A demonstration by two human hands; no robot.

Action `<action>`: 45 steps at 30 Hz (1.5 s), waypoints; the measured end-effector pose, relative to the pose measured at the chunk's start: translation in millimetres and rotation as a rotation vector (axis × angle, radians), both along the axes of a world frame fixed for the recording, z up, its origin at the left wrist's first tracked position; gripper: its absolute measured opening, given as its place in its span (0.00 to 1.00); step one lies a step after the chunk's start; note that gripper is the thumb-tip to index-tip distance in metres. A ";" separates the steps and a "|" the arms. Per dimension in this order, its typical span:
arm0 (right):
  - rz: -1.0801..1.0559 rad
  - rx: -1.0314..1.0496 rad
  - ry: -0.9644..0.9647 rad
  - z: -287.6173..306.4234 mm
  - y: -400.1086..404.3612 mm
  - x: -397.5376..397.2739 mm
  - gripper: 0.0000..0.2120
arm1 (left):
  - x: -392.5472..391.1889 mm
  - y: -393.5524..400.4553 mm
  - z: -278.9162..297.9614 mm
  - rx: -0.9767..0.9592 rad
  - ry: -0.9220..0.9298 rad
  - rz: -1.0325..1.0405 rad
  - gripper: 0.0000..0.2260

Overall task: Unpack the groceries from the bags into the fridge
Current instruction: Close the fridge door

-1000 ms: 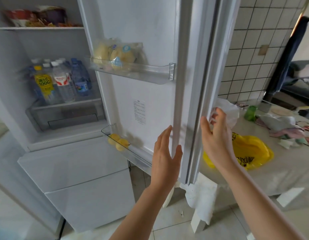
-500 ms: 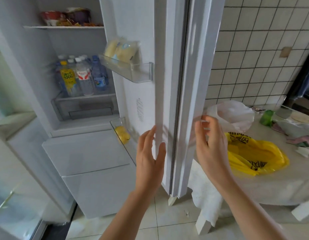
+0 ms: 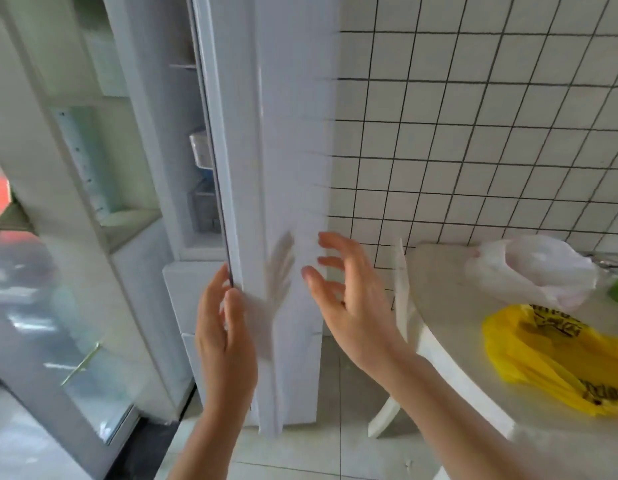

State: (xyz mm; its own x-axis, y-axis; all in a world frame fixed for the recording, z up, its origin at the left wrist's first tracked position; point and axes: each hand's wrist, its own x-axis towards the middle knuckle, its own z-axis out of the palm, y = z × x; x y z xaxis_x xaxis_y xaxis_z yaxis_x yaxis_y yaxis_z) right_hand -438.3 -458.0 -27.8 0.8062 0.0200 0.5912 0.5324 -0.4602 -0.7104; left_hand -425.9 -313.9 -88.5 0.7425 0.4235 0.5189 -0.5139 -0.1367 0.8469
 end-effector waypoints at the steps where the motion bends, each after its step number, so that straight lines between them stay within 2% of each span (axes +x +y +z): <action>1: 0.009 -0.011 -0.007 1.9 8.7 8.0 0.21 | 2.7 8.9 2.0 -0.015 -0.017 0.009 0.17; 6: 0.036 -0.119 -0.080 15.0 53.1 57.0 0.27 | 32.3 60.8 9.4 -0.038 -0.112 0.025 0.23; 10: -0.026 -0.277 -0.171 21.8 89.9 104.3 0.31 | 71.4 106.4 9.9 -0.029 -0.098 0.087 0.16; 16: -0.153 -0.442 -0.323 23.6 138.6 177.0 0.32 | 144.6 175.6 8.2 -0.031 -0.079 0.152 0.13; 21: -0.256 -0.539 -0.310 18.4 162.0 238.2 0.34 | 208.3 219.7 11.7 -0.014 -0.007 0.178 0.15; 25: -0.328 -0.667 -0.293 12.1 173.1 286.7 0.34 | 270.3 252.5 14.5 0.012 0.063 0.188 0.22; 27: -0.366 -0.733 -0.281 8.6 175.6 308.9 0.34 | 298.7 260.9 16.1 -0.003 0.080 0.180 0.21; 32: -0.429 -0.839 -0.275 -0.7 173.8 358.8 0.35 | 364.6 270.5 24.1 -0.027 0.128 0.156 0.08; 38: -0.465 -0.925 -0.313 -9.4 166.1 404.4 0.40 | 426.2 275.9 17.8 -0.034 0.133 0.163 0.11; 45: -0.515 -0.971 -0.398 -20.2 154.4 431.9 0.41 | 457.3 272.7 19.5 -0.055 0.132 0.134 0.12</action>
